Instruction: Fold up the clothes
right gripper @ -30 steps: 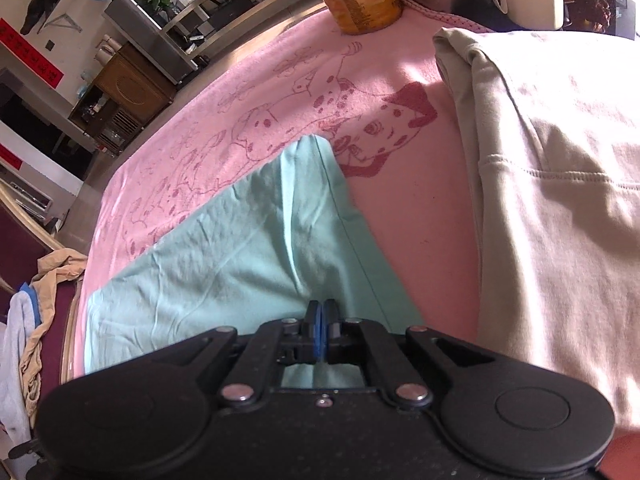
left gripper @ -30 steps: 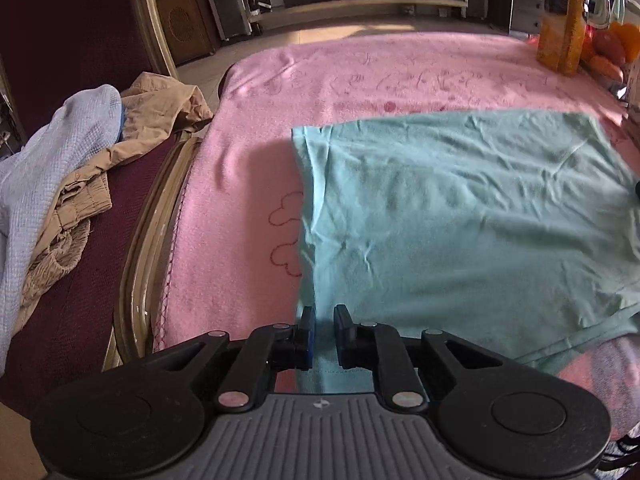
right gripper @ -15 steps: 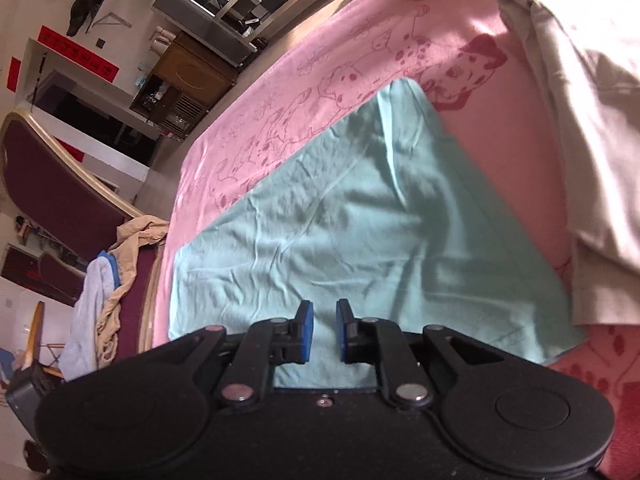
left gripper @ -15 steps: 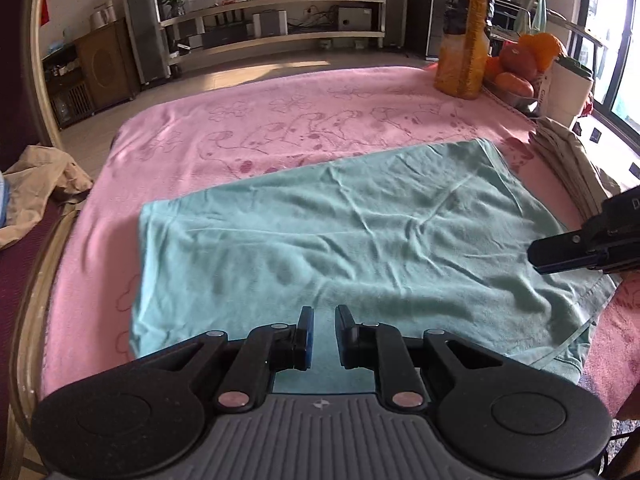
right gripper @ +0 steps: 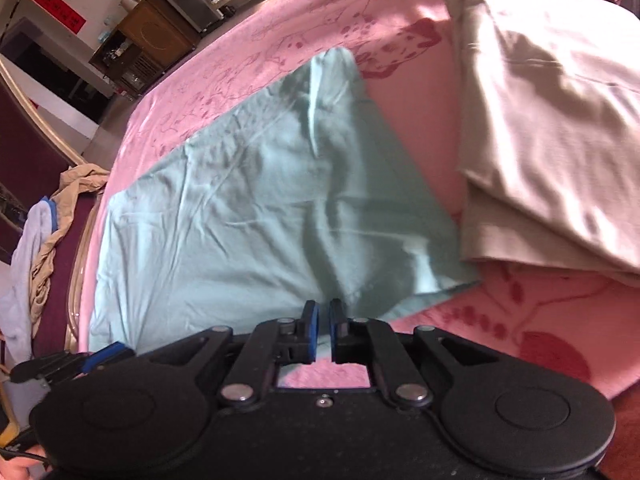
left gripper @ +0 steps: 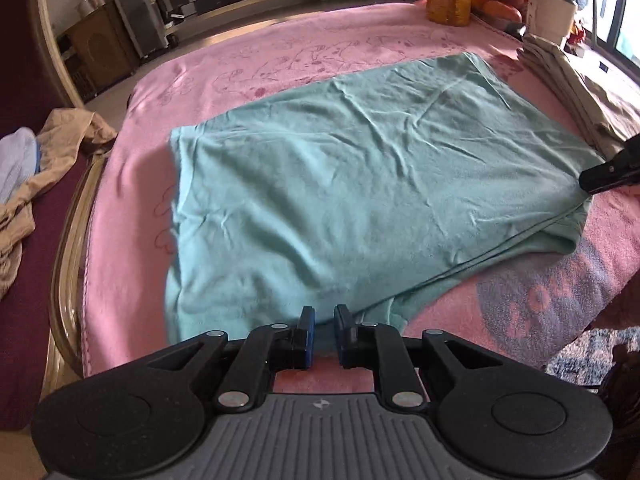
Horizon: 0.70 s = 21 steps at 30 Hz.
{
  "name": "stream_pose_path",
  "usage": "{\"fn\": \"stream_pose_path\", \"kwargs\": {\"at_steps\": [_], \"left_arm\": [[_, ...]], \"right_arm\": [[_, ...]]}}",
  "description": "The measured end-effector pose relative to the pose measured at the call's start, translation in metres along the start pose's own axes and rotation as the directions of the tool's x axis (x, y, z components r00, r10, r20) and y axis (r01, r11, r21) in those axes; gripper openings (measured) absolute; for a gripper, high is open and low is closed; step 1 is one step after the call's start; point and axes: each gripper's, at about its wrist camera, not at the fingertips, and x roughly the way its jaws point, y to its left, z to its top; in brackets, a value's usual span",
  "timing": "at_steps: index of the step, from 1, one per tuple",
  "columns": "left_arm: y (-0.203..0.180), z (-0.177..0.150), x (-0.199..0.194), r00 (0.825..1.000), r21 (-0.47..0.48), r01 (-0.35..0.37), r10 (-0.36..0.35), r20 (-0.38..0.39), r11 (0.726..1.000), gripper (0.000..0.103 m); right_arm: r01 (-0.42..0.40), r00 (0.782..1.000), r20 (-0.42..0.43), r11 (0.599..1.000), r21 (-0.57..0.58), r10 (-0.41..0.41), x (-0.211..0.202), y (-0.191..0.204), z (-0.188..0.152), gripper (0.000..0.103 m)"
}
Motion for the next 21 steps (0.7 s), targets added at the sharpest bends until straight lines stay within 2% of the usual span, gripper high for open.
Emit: {"fn": "stream_pose_path", "kwargs": {"at_steps": [3, 5, 8, 11, 13, 14, 15, 16, 21], "left_arm": [[0.016, 0.001, -0.018, 0.993, -0.097, 0.052, -0.042, 0.107, 0.994, 0.015], [0.02, 0.009, -0.021, 0.984, -0.124, 0.024, -0.001, 0.178, 0.992, 0.016], [0.025, 0.021, -0.01, 0.977, -0.143, -0.043, 0.071, 0.199, 0.989, 0.016], [0.037, 0.025, 0.009, 0.981, -0.194, -0.115, 0.142, 0.131, 0.974, 0.015], [0.048, 0.019, 0.02, 0.98, -0.207, -0.184, 0.196, 0.035, 0.961, 0.014], [0.054, 0.015, 0.025, 0.979, -0.23, -0.203, 0.204, -0.02, 0.952, 0.013], [0.058, 0.011, 0.022, 0.979, -0.251, -0.2, 0.2, -0.029, 0.947, 0.015], [0.063, 0.008, 0.019, 0.98, -0.271, -0.196, 0.195, -0.032, 0.942, 0.015], [0.07, 0.002, 0.014, 0.979, -0.31, -0.204, 0.196, -0.059, 0.928, 0.019]], "right_arm": [[-0.03, 0.997, 0.069, 0.999, 0.014, 0.029, -0.01, -0.003, 0.003, 0.013], [-0.05, 0.992, 0.115, 0.999, 0.022, 0.047, -0.016, -0.006, 0.004, 0.013], [-0.084, 0.982, 0.173, 0.996, 0.034, 0.077, -0.023, -0.009, 0.008, 0.011], [-0.147, 0.985, 0.099, 0.986, 0.079, 0.139, 0.001, -0.008, 0.015, 0.011], [-0.176, 0.984, 0.059, 0.978, 0.113, 0.17, 0.015, -0.009, 0.019, 0.011], [-0.149, 0.988, 0.072, 0.979, 0.139, 0.14, 0.01, -0.016, 0.017, 0.011], [-0.121, 0.991, 0.083, 0.979, 0.166, 0.109, 0.006, -0.024, 0.015, 0.002], [-0.095, 0.993, 0.094, 0.977, 0.192, 0.078, 0.002, -0.031, 0.013, 0.0], [0.035, 0.988, 0.134, 0.944, 0.327, -0.083, -0.02, -0.068, 0.003, 0.0]]}}
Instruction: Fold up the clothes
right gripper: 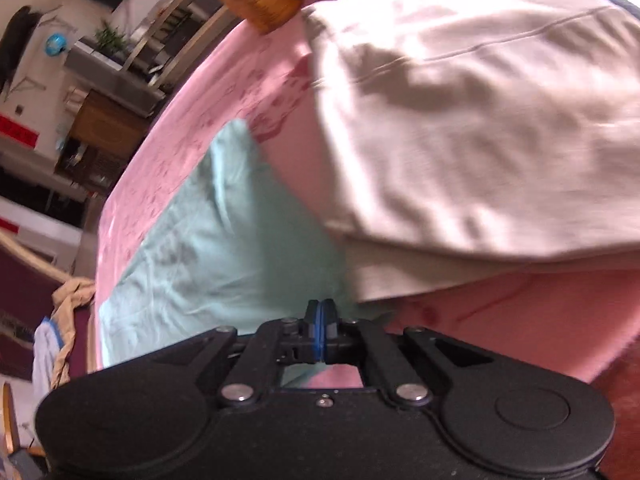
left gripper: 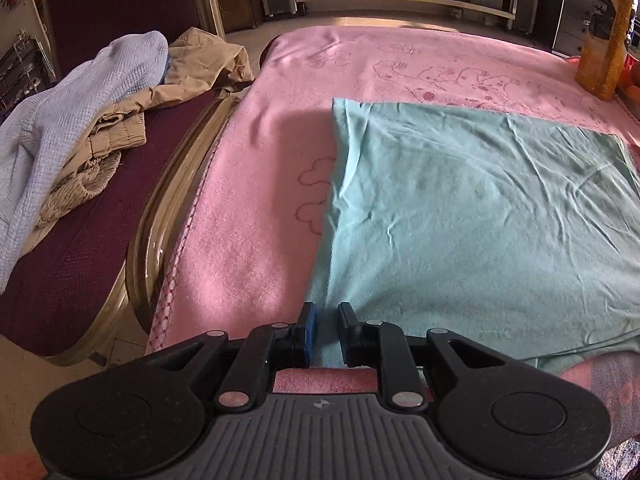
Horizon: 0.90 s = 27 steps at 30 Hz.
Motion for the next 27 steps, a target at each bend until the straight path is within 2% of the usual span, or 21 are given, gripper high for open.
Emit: {"fn": "stream_pose_path", "kwargs": {"at_steps": [3, 5, 7, 10, 15, 17, 19, 20, 21, 22, 23, 27], "left_arm": [[0.0, 0.0, -0.008, 1.0, -0.013, -0.031, 0.031, 0.005, 0.999, 0.018], [0.004, 0.005, -0.018, 0.996, -0.016, -0.084, 0.084, 0.029, 0.996, 0.012], [0.011, 0.012, -0.033, 0.996, -0.029, -0.052, 0.054, 0.07, 0.998, 0.012], [0.012, 0.03, -0.056, 0.987, -0.012, -0.016, 0.018, 0.158, 1.0, 0.013], [-0.006, 0.072, -0.074, 0.964, 0.064, 0.086, -0.099, 0.246, 0.994, 0.014], [-0.017, 0.087, -0.069, 0.952, 0.105, 0.114, -0.139, 0.271, 0.988, 0.015], [-0.029, 0.1, -0.054, 0.945, 0.158, 0.135, -0.175, 0.277, 0.978, 0.017], [-0.033, 0.105, -0.042, 0.946, 0.181, 0.153, -0.197, 0.256, 0.971, 0.017], [-0.038, 0.11, -0.029, 0.948, 0.204, 0.173, -0.219, 0.231, 0.964, 0.011], [-0.042, 0.115, -0.01, 0.956, 0.22, 0.181, -0.224, 0.191, 0.959, 0.005], [-0.046, 0.117, 0.005, 0.961, 0.237, 0.181, -0.224, 0.165, 0.954, 0.005], [-0.045, 0.121, 0.055, 0.966, 0.205, 0.177, -0.209, 0.15, 0.963, 0.005]], "right_arm": [[0.024, 1.0, 0.012, 0.999, 0.039, -0.024, -0.007, -0.01, 0.002, 0.0], [0.032, 0.999, 0.027, 0.999, 0.025, -0.033, -0.012, -0.005, 0.002, 0.003], [0.006, 0.999, 0.051, 1.0, -0.026, -0.005, -0.022, 0.012, 0.005, 0.009], [-0.085, 0.991, 0.09, 0.988, -0.129, 0.097, -0.047, 0.046, 0.016, 0.01], [-0.21, 0.961, 0.11, 0.931, -0.299, 0.252, -0.065, 0.115, 0.046, 0.012], [-0.245, 0.95, 0.1, 0.905, -0.349, 0.295, -0.061, 0.139, 0.058, 0.012], [-0.24, 0.949, 0.095, 0.881, -0.407, 0.302, -0.045, 0.157, 0.064, 0.012], [-0.237, 0.948, 0.092, 0.868, -0.436, 0.305, -0.036, 0.167, 0.068, 0.012], [-0.234, 0.948, 0.088, 0.857, -0.459, 0.306, -0.027, 0.174, 0.071, 0.011], [-0.231, 0.95, 0.083, 0.856, -0.462, 0.301, -0.014, 0.175, 0.075, 0.01], [-0.227, 0.952, 0.081, 0.859, -0.458, 0.295, 0.0, 0.173, 0.079, 0.01], [-0.241, 0.967, -0.008, 0.903, -0.354, 0.255, 0.062, 0.146, 0.095, 0.011]]}}
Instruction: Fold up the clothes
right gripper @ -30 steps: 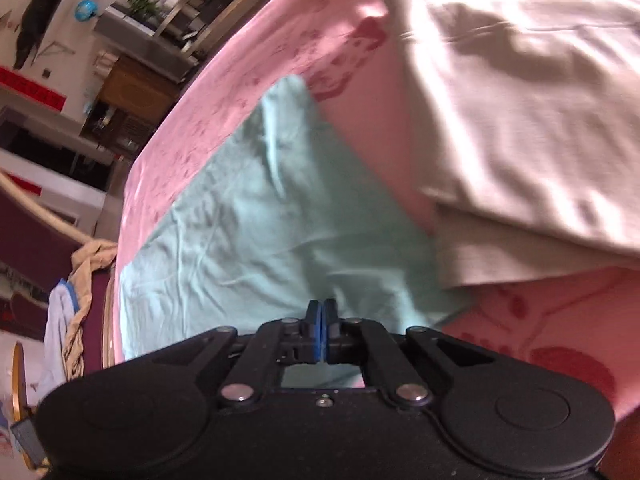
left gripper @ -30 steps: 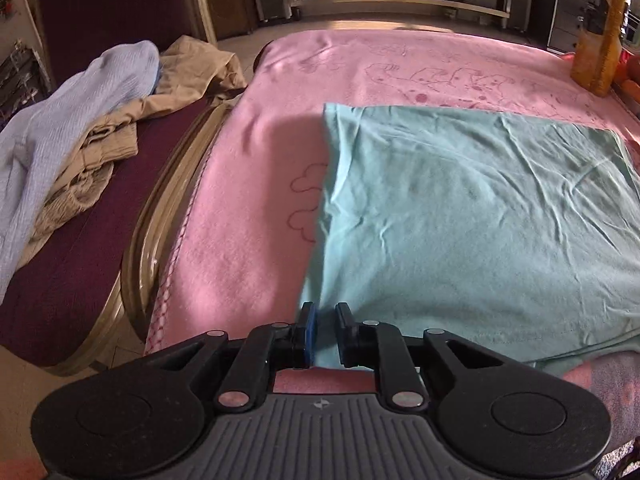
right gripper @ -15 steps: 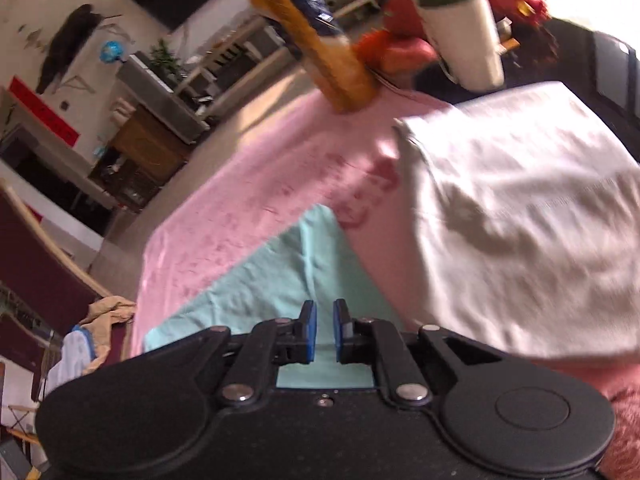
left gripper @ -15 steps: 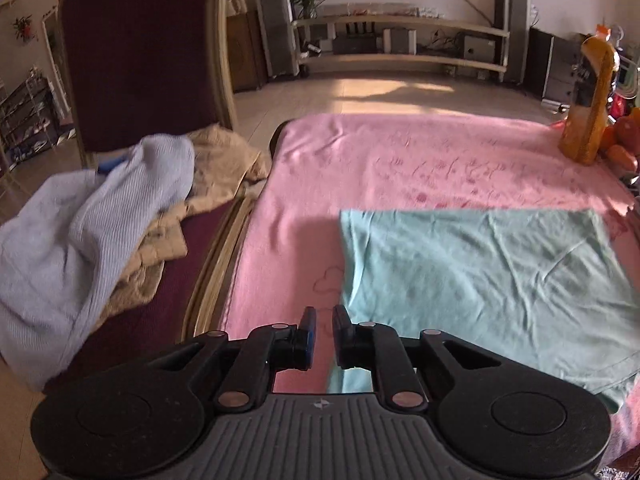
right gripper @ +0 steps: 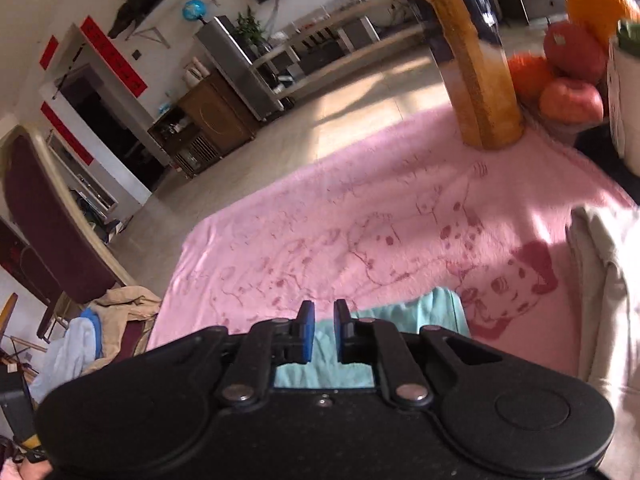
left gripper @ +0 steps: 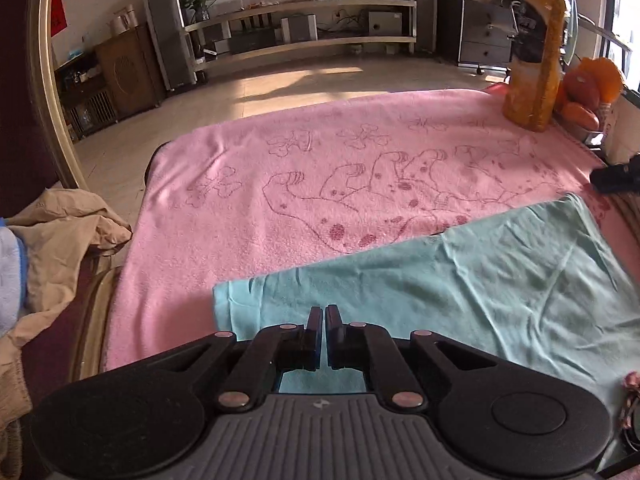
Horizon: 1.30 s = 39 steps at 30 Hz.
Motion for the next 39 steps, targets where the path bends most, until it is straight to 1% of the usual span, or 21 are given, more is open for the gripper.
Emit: {"fn": "stream_pose_path", "kwargs": {"at_steps": [2, 5, 6, 7, 9, 10, 12, 15, 17, 20, 22, 24, 26, 27, 28, 29, 31, 33, 34, 36, 39], "left_arm": [[0.008, -0.004, 0.02, 1.0, -0.042, -0.016, 0.015, -0.021, 0.999, 0.005], [0.019, -0.01, 0.028, 0.996, -0.061, -0.086, 0.083, -0.042, 0.994, 0.006], [0.021, -0.009, 0.026, 0.994, -0.076, -0.097, 0.093, -0.05, 0.992, 0.007], [0.025, -0.009, 0.023, 0.992, -0.093, -0.123, 0.119, -0.052, 0.988, 0.007], [0.031, -0.01, 0.016, 0.981, -0.114, -0.189, 0.185, -0.051, 0.975, 0.005], [0.035, -0.01, 0.013, 0.973, -0.117, -0.229, 0.225, -0.047, 0.967, 0.004], [0.042, -0.006, 0.0, 0.979, -0.156, -0.203, 0.205, 0.0, 0.967, 0.004], [0.042, 0.006, -0.012, 0.988, -0.193, -0.117, 0.134, 0.076, 0.974, 0.005], [0.032, 0.015, -0.009, 0.991, -0.162, -0.076, 0.093, 0.096, 0.984, 0.005], [0.014, 0.022, 0.011, 0.995, -0.075, -0.045, 0.052, 0.086, 0.996, 0.011], [0.014, 0.023, 0.029, 0.999, -0.081, -0.02, 0.024, 0.047, 0.996, 0.011], [0.018, 0.02, 0.047, 0.999, -0.099, -0.037, 0.038, 0.004, 0.994, 0.008], [0.023, 0.015, 0.055, 0.997, -0.106, -0.08, 0.08, -0.005, 0.991, 0.008], [0.027, 0.015, 0.056, 0.996, -0.126, -0.092, 0.092, -0.01, 0.988, 0.01], [0.032, 0.016, 0.055, 0.992, -0.153, -0.125, 0.124, -0.019, 0.98, 0.01], [0.037, 0.017, 0.054, 0.986, -0.164, -0.168, 0.165, -0.033, 0.972, 0.01], [0.045, 0.017, 0.05, 0.967, -0.18, -0.256, 0.248, -0.065, 0.95, 0.011], [0.051, 0.019, 0.042, 0.941, -0.185, -0.337, 0.325, -0.095, 0.923, 0.006], [0.052, 0.019, 0.03, 0.941, -0.194, -0.338, 0.328, -0.083, 0.921, 0.007], [0.048, 0.02, 0.0, 0.951, -0.21, -0.31, 0.303, -0.066, 0.927, 0.01], [0.038, 0.016, -0.045, 0.966, -0.195, -0.256, 0.254, -0.035, 0.947, 0.013]], "right_arm": [[-0.036, 0.996, -0.074, 0.996, 0.085, 0.042, 0.024, -0.022, -0.002, 0.011], [-0.028, 0.988, -0.142, 0.983, 0.18, 0.054, 0.045, -0.052, -0.008, 0.011], [-0.013, 0.992, -0.12, 0.973, 0.229, 0.042, 0.043, -0.065, -0.007, 0.011], [0.001, 0.995, -0.098, 0.961, 0.277, 0.028, 0.041, -0.078, -0.006, 0.0], [0.031, 0.998, -0.055, 0.932, 0.361, -0.012, 0.036, -0.102, -0.004, 0.0], [0.069, 0.998, -0.025, 0.929, 0.363, -0.064, 0.028, -0.104, -0.002, 0.002], [0.128, 0.988, 0.031, 0.919, 0.372, -0.15, 0.012, -0.108, 0.001, 0.007], [0.044, 0.994, 0.08, 0.923, 0.382, -0.08, 0.0, -0.098, 0.001, 0.007], [0.003, 0.994, 0.099, 0.941, 0.338, -0.039, -0.001, -0.083, 0.001, 0.008], [-0.042, 0.998, 0.064, 0.956, 0.289, 0.024, 0.014, -0.07, -0.001, 0.009], [-0.062, 0.998, 0.019, 0.955, 0.289, 0.059, 0.027, -0.07, -0.004, 0.009], [-0.082, 0.995, -0.026, 0.954, 0.29, 0.094, 0.041, -0.069, -0.007, 0.009], [-0.096, 0.99, -0.068, 0.951, 0.295, 0.121, 0.054, -0.07, -0.01, 0.009], [-0.075, 0.992, -0.073, 0.948, 0.311, 0.102, 0.058, -0.077, -0.011, 0.009], [-0.055, 0.995, -0.062, 0.943, 0.327, 0.08, 0.058, -0.085, -0.01, 0.0], [-0.041, 0.998, -0.03, 0.935, 0.352, 0.054, 0.055, -0.096, -0.008, 0.0], [0.033, 0.998, 0.03, 0.92, 0.391, -0.049, 0.038, -0.104, -0.006, 0.0], [0.102, 0.985, 0.085, 0.896, 0.433, -0.153, 0.021, -0.112, -0.004, 0.004], [0.126, 0.976, 0.106, 0.884, 0.45, -0.193, 0.012, -0.114, -0.003, 0.006], [0.111, 0.976, 0.119, 0.887, 0.449, -0.182, -0.01, -0.101, -0.004, 0.006], [0.064, 0.988, 0.105, 0.909, 0.412, -0.117, -0.045, -0.069, -0.01, 0.006]]}}
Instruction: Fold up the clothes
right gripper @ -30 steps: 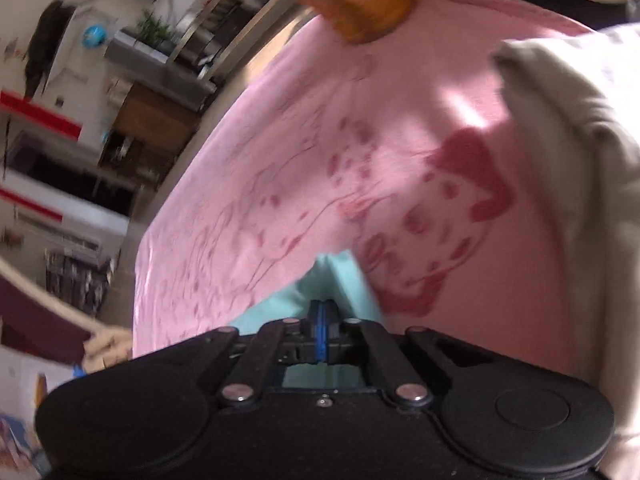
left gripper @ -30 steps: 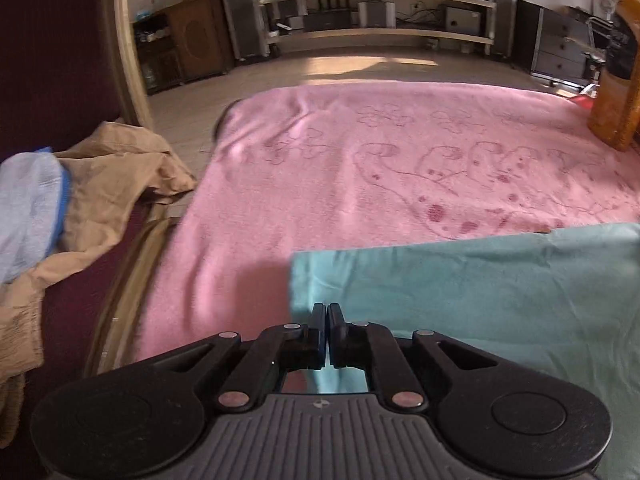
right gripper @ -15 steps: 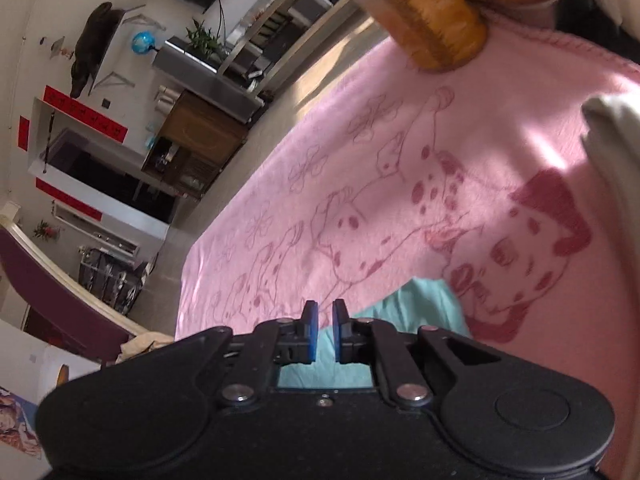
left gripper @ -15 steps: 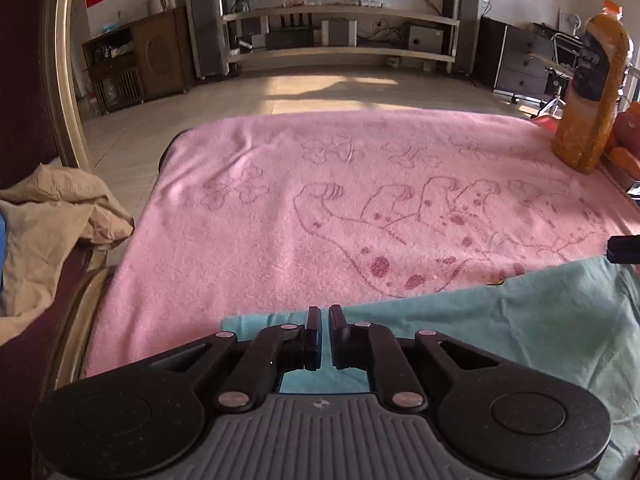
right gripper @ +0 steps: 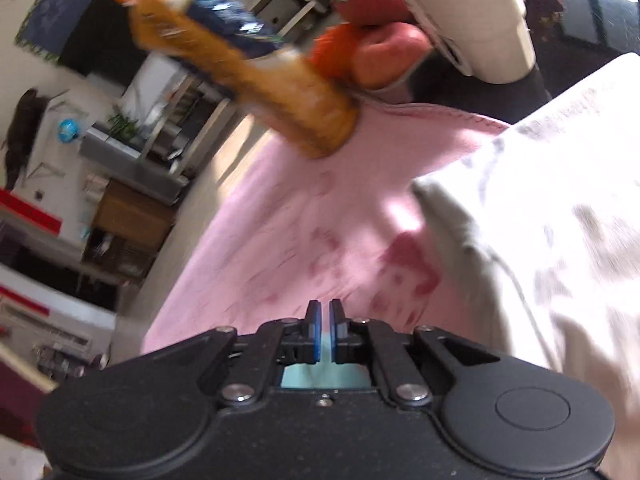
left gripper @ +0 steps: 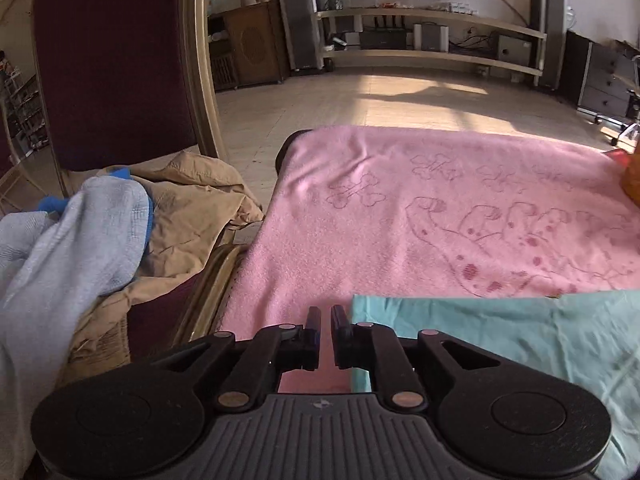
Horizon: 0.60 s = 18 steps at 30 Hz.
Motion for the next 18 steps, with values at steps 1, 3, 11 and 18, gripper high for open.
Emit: {"fn": "stream_pose_path", "kwargs": {"at_steps": [1, 3, 11, 18], "left_arm": [[0.0, -0.005, -0.015, 1.0, 0.021, 0.023, -0.023, 0.007, 1.0, 0.014], [-0.001, -0.018, -0.039, 0.998, 0.066, 0.063, -0.064, 0.008, 0.996, 0.017], [-0.02, -0.089, -0.045, 0.978, 0.112, 0.194, -0.182, -0.103, 0.975, 0.018], [-0.038, -0.119, -0.033, 0.981, 0.198, 0.166, -0.14, -0.137, 0.966, 0.016]], "right_arm": [[-0.019, 1.0, -0.01, 0.999, -0.033, 0.019, -0.014, 0.006, -0.008, 0.008], [-0.058, 0.998, -0.032, 0.994, -0.097, 0.055, -0.041, 0.017, -0.024, 0.014], [-0.155, 0.982, -0.149, 0.956, -0.248, 0.12, -0.083, 0.034, -0.087, 0.018], [-0.189, 0.921, -0.364, 0.977, -0.101, 0.141, -0.03, -0.01, -0.13, 0.011]]}}
